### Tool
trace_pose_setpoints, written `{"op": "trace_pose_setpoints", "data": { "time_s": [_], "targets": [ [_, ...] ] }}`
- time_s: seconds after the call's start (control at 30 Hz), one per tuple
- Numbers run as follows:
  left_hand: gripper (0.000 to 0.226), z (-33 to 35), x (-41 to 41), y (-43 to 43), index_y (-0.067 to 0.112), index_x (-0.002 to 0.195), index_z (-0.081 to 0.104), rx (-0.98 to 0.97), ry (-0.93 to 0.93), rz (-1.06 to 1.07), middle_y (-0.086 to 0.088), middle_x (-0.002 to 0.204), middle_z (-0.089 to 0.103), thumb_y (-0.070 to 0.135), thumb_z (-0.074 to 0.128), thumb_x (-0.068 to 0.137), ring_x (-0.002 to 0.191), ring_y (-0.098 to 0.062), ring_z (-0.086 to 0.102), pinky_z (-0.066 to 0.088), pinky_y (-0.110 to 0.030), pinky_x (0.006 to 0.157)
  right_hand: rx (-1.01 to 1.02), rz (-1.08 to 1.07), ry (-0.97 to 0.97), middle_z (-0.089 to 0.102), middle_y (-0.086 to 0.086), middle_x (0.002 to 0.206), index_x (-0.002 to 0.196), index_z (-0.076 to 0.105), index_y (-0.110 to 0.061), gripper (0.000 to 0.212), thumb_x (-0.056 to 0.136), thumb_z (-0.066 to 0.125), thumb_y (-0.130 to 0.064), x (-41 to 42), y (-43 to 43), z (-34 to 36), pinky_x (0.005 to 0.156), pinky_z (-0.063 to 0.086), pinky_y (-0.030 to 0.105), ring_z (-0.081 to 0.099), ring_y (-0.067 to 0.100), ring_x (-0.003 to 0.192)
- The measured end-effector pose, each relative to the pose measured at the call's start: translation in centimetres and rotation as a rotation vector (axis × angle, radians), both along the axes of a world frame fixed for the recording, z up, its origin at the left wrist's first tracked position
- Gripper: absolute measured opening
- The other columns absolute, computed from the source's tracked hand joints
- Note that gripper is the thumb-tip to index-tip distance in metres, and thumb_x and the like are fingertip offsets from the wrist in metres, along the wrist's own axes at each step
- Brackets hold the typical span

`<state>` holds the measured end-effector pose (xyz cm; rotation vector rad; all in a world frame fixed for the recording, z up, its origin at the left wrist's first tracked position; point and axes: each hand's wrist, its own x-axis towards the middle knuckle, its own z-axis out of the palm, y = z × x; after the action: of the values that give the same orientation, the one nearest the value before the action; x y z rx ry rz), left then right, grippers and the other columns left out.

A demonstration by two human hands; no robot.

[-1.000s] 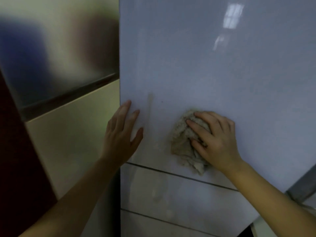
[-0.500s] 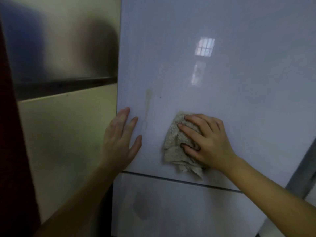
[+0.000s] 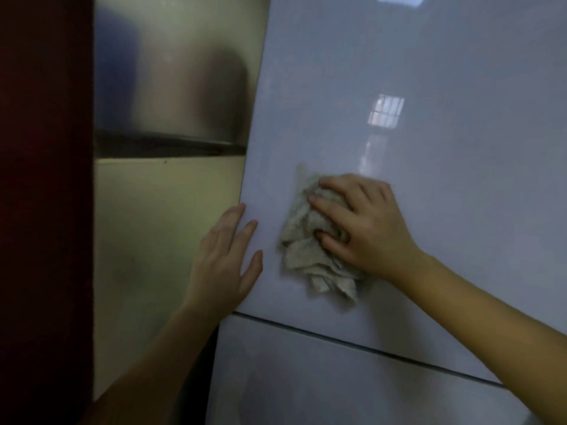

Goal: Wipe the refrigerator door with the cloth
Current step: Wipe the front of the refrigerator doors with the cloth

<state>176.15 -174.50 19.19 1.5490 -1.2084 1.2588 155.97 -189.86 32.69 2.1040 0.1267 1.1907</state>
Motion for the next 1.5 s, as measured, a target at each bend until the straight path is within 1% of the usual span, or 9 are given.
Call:
{"op": "trace_pose_setpoints", "data": {
  "time_s": [0.1,0.3,0.47,0.63,0.9,1.13,1.27,1.43,1.5],
  "targets": [
    [0.046,-0.3,0.1,0.3,0.0,0.134,0.06,0.017,-0.008,-0.012,-0.024,0.153,0.046,0.027,0.058,0.097,0.139,-0.037,0.047,0.04,-0.042,0.113,-0.071,-0.01,0.072,0.064,0.01,0.136,0.126,0.07,-0.02,0.046,0.084,0.071,-0.038,-0.5,-0.5,0.2,0.093,0.041,0.042,0.06,0.036,0.119],
    [0.049,-1.3,0.1,0.4,0.001,0.138,0.057,0.038,0.001,-0.016,-0.022,0.154,0.044,0.03,0.057,0.098,0.14,-0.036,0.047,0.043,-0.043,0.111,0.101,-0.009,-0.143,0.062,0.009,0.136,0.126,0.069,-0.018,0.047,0.082,0.072,-0.035,1.5,1.6,5.7,0.093,0.037,0.041,0.055,0.037,0.122],
    [0.05,-2.4,0.1,0.5,0.003,0.139,0.056,0.034,0.064,-0.033,-0.022,0.155,0.043,0.033,0.055,0.098,0.139,-0.035,0.047,0.042,-0.042,0.11,0.033,-0.017,0.048,0.059,0.013,0.14,0.13,0.066,-0.018,0.053,0.083,0.067,-0.042,3.6,2.5,1.3,0.095,0.037,0.042,0.054,0.036,0.122],
    [0.045,-3.5,-0.7,0.4,0.002,0.135,0.059,0.006,0.118,-0.039,-0.022,0.154,0.044,0.029,0.054,0.099,0.128,-0.036,0.056,0.048,-0.043,0.102,-0.109,0.035,0.289,0.065,0.01,0.135,0.123,0.071,-0.018,0.039,0.087,0.069,-0.034,1.1,0.7,-6.6,0.091,0.044,0.042,0.062,0.032,0.118],
    [0.049,-3.9,-1.4,-0.2,0.002,0.139,0.056,-0.007,0.164,-0.062,-0.022,0.156,0.041,0.028,0.054,0.099,0.135,-0.035,0.052,0.044,-0.04,0.109,0.122,0.02,-0.062,0.063,0.01,0.136,0.125,0.071,-0.018,0.044,0.084,0.074,-0.033,0.7,0.9,-2.8,0.093,0.038,0.043,0.055,0.033,0.121],
    [0.049,-4.7,-1.8,-1.2,0.002,0.14,0.053,-0.01,0.182,-0.09,-0.023,0.16,0.034,0.026,0.056,0.098,0.141,-0.038,0.043,0.044,-0.046,0.112,0.043,0.014,0.14,0.065,0.009,0.135,0.124,0.072,-0.018,0.045,0.081,0.072,-0.032,-0.6,0.0,-9.7,0.092,0.042,0.043,0.057,0.031,0.122],
    [0.048,-5.1,-1.5,-1.7,-0.001,0.139,0.053,-0.057,0.161,-0.094,-0.025,0.158,0.034,0.025,0.054,0.099,0.141,-0.041,0.042,0.044,-0.051,0.112,0.034,0.022,0.109,0.065,0.008,0.135,0.124,0.072,-0.019,0.045,0.081,0.072,-0.035,-1.3,-0.7,-11.6,0.093,0.042,0.042,0.056,0.03,0.124],
    [0.047,-6.4,-0.9,-2.4,-0.001,0.139,0.054,-0.133,0.131,-0.095,-0.023,0.157,0.038,0.027,0.051,0.101,0.141,-0.038,0.042,0.033,-0.034,0.118,0.01,0.045,0.015,0.066,0.009,0.131,0.12,0.073,-0.018,0.043,0.082,0.074,-0.038,-0.8,-0.8,-12.5,0.092,0.04,0.043,0.061,0.034,0.119],
    [0.046,-7.0,-0.8,-2.2,-0.001,0.137,0.056,-0.147,0.135,-0.088,-0.022,0.156,0.041,0.028,0.05,0.101,0.139,-0.037,0.045,0.035,-0.033,0.116,0.003,0.055,-0.015,0.066,0.009,0.13,0.12,0.073,-0.017,0.042,0.083,0.073,-0.038,-0.6,-0.8,-12.5,0.091,0.04,0.043,0.059,0.034,0.118]
  ]
}}
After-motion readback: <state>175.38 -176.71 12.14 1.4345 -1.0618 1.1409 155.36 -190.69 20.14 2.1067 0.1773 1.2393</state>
